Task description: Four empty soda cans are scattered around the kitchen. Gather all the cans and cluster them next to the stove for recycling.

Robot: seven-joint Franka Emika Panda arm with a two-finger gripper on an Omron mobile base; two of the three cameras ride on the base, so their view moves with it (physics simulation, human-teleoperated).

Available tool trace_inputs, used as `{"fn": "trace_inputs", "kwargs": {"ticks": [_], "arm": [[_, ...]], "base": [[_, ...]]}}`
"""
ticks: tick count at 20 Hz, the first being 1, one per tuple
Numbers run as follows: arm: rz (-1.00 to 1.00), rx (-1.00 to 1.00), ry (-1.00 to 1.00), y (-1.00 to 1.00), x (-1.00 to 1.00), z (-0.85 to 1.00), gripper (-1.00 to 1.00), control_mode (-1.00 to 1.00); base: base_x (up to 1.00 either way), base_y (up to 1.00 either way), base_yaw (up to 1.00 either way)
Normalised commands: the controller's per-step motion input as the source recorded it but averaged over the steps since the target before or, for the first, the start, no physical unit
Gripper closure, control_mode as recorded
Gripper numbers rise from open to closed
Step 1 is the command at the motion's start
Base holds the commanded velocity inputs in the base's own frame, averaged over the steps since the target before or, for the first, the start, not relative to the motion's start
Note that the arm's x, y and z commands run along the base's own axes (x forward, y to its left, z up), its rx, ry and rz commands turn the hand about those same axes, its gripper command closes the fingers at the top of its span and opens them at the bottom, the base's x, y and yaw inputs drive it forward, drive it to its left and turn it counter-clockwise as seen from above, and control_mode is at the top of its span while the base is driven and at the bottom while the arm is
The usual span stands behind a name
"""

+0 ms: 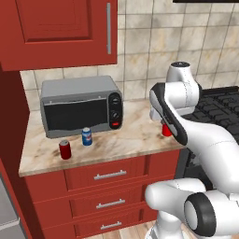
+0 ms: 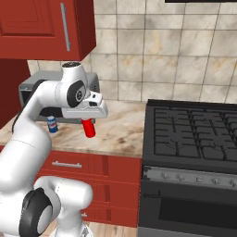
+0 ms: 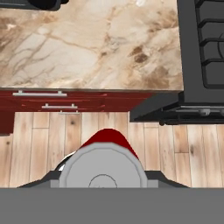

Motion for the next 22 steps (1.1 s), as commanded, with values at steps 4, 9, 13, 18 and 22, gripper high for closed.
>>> {"fn": "trace_inputs", "kwargs": {"ticks": [4,9,13,18,22], "arm": [[0.0,0.0,0.0,0.0,0.0,0.0,1.0,1.0],[0.0,0.03,-0.01,-0.19,0.04,-0.03,1.0,-1.0],[0.0,0.05,0.0,-0.31,0.26,-0.01,1.0,-1.0],[0.0,0.06,0.05,-0.22,0.48,-0.07,1.0,-1.0],[0.0,0.02,0.08,-0.03,0.54,-0.13,1.0,-1.0]], "base": [[0.0,0.0,0.0],[0.0,0.0,0.0],[0.0,0.0,0.0],[0.0,0.0,0.0],[0.0,0.0,0.0]]}}
